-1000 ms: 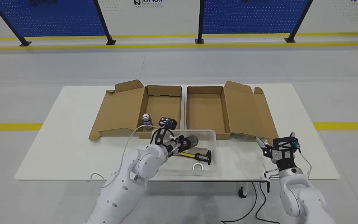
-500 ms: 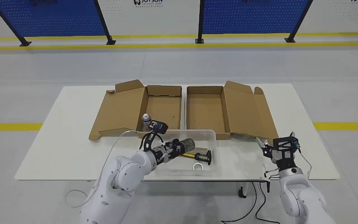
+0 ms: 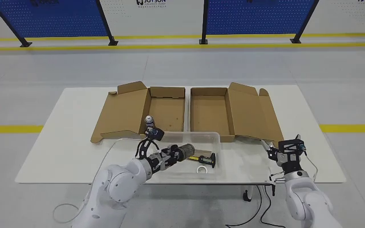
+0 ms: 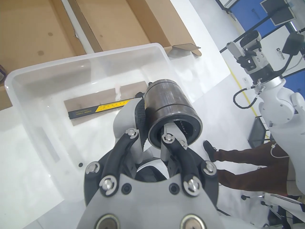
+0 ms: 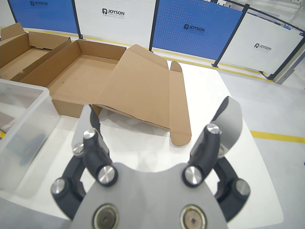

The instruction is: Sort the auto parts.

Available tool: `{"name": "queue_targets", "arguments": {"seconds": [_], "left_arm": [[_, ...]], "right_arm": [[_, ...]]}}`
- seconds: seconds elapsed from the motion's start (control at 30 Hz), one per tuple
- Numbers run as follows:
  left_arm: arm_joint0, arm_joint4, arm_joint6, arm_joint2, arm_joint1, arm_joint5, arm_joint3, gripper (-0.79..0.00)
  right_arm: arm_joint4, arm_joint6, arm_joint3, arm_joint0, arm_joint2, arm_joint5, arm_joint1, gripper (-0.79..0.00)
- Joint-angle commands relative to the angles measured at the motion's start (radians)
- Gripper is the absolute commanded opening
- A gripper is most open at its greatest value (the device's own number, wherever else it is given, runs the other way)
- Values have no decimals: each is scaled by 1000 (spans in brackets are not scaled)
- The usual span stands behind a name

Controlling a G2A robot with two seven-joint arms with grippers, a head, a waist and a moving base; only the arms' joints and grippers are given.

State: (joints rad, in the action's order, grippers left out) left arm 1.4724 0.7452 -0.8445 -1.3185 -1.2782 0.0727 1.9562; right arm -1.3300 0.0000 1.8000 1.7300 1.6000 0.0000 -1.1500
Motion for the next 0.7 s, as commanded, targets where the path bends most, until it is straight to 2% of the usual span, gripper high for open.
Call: {"name": "queue_targets", "arguments": {"seconds": [0.0,0.37,0.67], "left_arm": [[-18,-2,19,2,0,-12,-10,-785],[-166,62,106,45,-7,-90,-118,-785],[-274,138,194,93,-18,-167,-285,-785]], "right_arm": [[0,0,0,0,0,0,0,0],[0,0,0,0,0,0,0,0],[0,0,0,0,0,0,0,0]]}}
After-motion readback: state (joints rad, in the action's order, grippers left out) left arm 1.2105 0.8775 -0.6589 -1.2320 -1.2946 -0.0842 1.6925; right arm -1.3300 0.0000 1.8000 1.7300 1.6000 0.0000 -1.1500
